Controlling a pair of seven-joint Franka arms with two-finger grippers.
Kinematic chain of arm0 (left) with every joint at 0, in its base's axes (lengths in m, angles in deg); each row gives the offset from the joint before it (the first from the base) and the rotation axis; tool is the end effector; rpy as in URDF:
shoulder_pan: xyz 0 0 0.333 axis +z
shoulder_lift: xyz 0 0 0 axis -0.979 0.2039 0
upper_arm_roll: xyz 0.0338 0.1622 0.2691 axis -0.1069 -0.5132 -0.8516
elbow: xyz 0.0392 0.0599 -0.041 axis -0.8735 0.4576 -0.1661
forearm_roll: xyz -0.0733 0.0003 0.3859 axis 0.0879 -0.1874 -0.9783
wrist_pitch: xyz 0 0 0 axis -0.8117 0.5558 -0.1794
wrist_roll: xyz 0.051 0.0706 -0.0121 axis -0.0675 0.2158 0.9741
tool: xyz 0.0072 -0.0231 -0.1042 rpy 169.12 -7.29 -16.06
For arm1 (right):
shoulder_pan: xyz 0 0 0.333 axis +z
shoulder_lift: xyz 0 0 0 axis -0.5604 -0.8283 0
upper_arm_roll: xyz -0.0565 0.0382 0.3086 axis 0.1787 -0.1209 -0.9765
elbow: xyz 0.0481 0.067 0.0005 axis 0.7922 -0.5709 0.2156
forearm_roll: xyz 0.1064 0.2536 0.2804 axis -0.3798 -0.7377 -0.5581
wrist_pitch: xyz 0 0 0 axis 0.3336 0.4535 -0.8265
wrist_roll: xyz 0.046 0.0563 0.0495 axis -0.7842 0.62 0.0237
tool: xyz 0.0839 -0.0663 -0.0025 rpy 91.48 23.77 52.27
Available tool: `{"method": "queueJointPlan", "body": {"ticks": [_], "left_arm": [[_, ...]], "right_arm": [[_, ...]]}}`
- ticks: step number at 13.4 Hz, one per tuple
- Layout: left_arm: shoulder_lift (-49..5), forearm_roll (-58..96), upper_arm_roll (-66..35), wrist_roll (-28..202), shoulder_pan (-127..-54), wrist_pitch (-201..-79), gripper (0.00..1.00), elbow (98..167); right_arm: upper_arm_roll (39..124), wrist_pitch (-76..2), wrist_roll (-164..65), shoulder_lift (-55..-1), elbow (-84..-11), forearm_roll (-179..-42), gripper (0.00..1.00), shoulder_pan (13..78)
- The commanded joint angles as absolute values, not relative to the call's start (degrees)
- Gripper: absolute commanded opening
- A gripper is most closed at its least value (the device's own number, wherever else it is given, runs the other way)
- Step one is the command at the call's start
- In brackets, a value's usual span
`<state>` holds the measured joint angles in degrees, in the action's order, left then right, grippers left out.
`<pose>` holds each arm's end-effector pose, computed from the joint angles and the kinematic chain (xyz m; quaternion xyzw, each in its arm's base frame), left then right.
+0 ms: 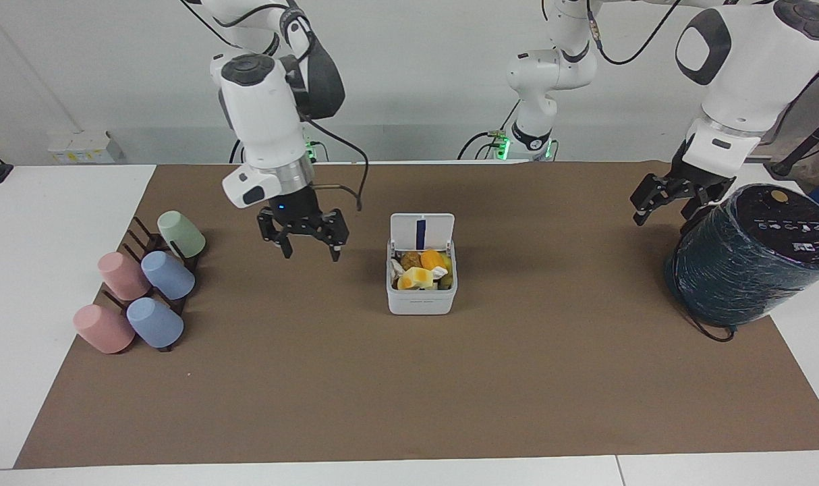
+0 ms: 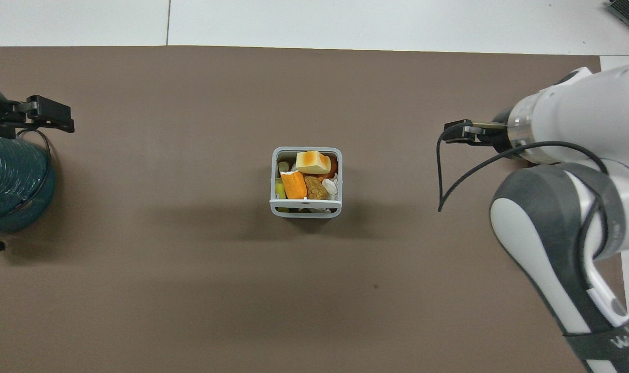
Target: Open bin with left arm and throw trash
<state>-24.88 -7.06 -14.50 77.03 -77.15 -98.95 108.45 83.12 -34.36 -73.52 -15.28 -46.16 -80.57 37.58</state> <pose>0.6018 -0.0272 0.6065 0.9989 0.0221 0.0421 0.0039 0.5885 0.0898 0.5383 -0.9944 0.0607 -0.0833 0.0245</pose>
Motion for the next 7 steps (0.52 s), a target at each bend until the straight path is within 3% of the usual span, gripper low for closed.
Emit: {"method": "queueJointPlan", "body": {"ticks": [1,7], "left_arm": [[-25.9,-8.01,-14.26,76.29,-77.27,-98.43,1.0,109.57],[-26.25,-7.83,-14.26,76.2,-77.27,-98.69,1.0,110.18]], "right_arm": [[82.28,-31.23,-68.05,-12.2,-48.29,-80.31,1.0,34.0],[82.19,-22.88,-67.94,-13.24,-42.42,-74.86,1.0,32.76]]}}
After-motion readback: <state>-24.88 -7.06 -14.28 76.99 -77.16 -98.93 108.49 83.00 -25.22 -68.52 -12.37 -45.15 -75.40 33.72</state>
